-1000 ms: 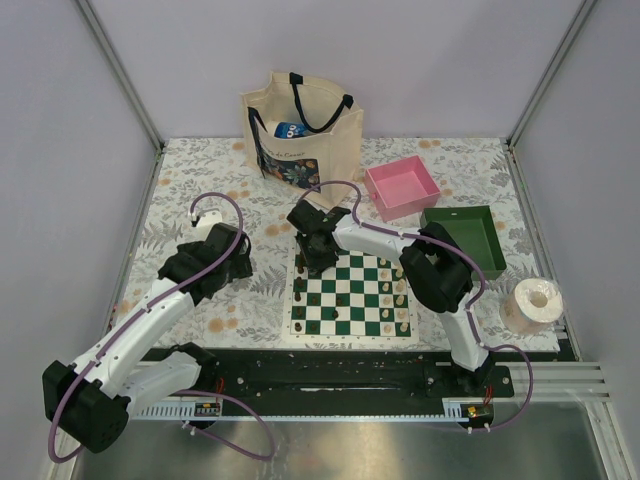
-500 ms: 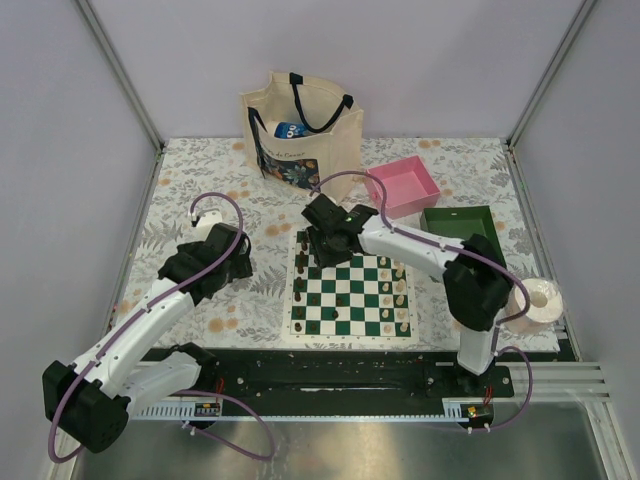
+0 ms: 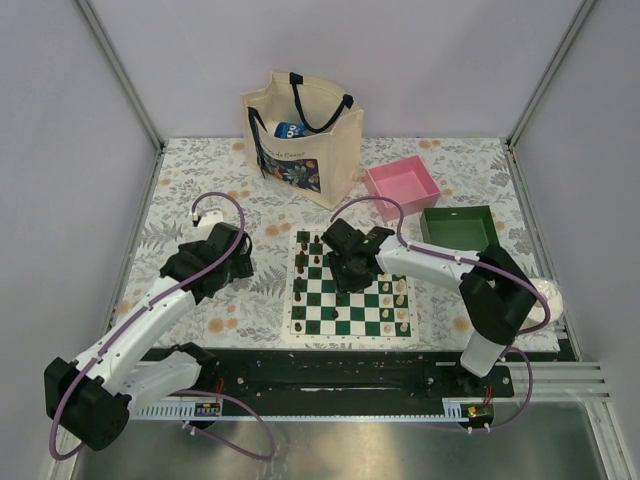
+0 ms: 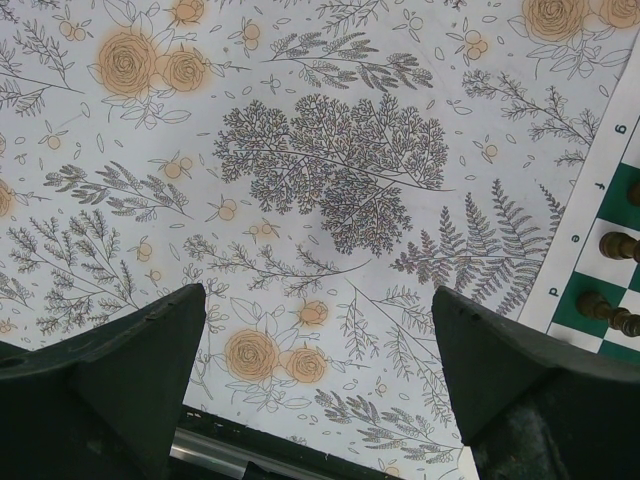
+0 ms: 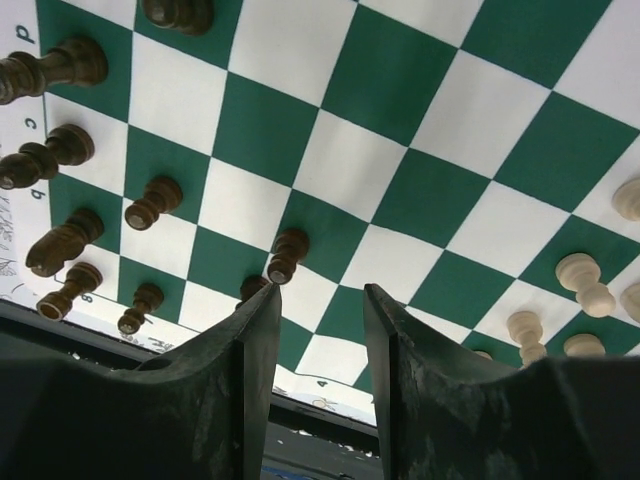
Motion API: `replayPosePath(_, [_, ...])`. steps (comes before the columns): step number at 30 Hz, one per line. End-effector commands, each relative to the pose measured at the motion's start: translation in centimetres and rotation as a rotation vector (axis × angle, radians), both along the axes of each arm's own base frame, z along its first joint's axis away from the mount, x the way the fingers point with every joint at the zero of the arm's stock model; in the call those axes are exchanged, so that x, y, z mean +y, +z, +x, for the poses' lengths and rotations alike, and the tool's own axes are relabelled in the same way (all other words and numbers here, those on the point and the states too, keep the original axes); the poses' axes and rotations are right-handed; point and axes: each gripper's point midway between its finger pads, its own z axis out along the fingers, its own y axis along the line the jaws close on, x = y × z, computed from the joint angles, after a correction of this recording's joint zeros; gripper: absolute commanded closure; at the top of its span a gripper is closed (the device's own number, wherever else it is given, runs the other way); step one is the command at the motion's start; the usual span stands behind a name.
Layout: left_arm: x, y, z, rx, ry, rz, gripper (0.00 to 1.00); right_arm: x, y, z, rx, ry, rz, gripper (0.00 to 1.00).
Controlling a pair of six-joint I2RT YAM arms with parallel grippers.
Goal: Set up the chess pieces on the board
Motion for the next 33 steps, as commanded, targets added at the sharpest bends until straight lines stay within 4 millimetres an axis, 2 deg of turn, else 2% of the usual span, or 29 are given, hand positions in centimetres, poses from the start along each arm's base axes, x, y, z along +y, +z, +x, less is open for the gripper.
replayPosePath(1, [0.0,0.8,0.9,-0.038,0.007,0.0,0.01,2.0,1.0,0.0,-0.018,-0.001,0.07,0.53])
replayPosePath(6, [0.0,0.7,0.9,-0.033,0.009,0.001,0.01,2.7,0.6,-0.2,-0.005,0.018,0.074,0.52])
replayPosePath(13, [-0.1,0.8,0.9,-0.036,0.01,-0.001,0.01,2.7,-0.9,-0.3,0.014,0.027,0.037,0.52])
replayPosePath(22, [0.0,0.6,0.8,-0.028,0.006,0.004,0.01,2.9,-1.4,0.0,0.012,0.037,0.019,0.54])
replayPosePath(33, [0.0,0.7,1.0,-0.028,0.007,0.007,0.01,3.0,-1.7,-0.4,0.03,0.052,0.021,0.67])
